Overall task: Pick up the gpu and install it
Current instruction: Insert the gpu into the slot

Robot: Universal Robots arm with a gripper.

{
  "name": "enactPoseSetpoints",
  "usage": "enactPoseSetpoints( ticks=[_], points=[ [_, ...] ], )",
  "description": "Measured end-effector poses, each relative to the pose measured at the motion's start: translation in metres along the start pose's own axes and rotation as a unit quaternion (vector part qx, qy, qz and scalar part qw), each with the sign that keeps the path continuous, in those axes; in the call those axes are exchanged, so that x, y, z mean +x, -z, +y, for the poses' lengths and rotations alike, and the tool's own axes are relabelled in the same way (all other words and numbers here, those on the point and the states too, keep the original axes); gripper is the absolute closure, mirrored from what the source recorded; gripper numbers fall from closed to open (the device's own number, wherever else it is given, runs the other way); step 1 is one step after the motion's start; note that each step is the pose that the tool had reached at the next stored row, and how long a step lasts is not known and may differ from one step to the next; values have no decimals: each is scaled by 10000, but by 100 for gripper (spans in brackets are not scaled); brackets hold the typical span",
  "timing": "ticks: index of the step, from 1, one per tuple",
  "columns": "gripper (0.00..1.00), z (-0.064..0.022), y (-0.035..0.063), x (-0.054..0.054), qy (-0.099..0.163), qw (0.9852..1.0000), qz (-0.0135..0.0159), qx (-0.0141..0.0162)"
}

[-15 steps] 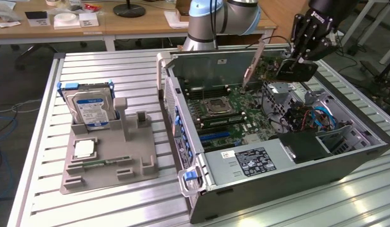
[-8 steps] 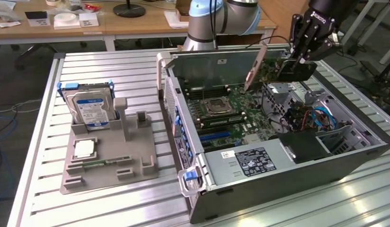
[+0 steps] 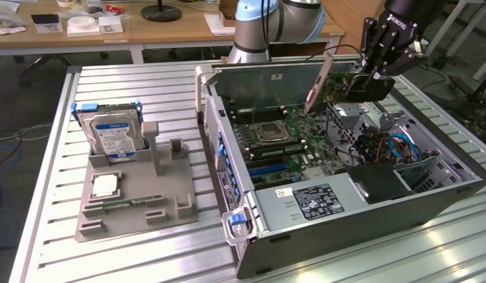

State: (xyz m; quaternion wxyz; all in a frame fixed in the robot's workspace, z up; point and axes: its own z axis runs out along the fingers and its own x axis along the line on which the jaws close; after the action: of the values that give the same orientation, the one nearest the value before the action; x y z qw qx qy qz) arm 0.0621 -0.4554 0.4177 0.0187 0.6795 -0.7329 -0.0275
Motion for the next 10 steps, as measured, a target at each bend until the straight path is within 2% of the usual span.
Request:
enactPoseSetpoints(
  ticks=[6,10],
  points=[
    [73,6,-4,-3,59,10000,4,5],
    [73,19,-19,-6,118,9999,6,53]
  ],
)
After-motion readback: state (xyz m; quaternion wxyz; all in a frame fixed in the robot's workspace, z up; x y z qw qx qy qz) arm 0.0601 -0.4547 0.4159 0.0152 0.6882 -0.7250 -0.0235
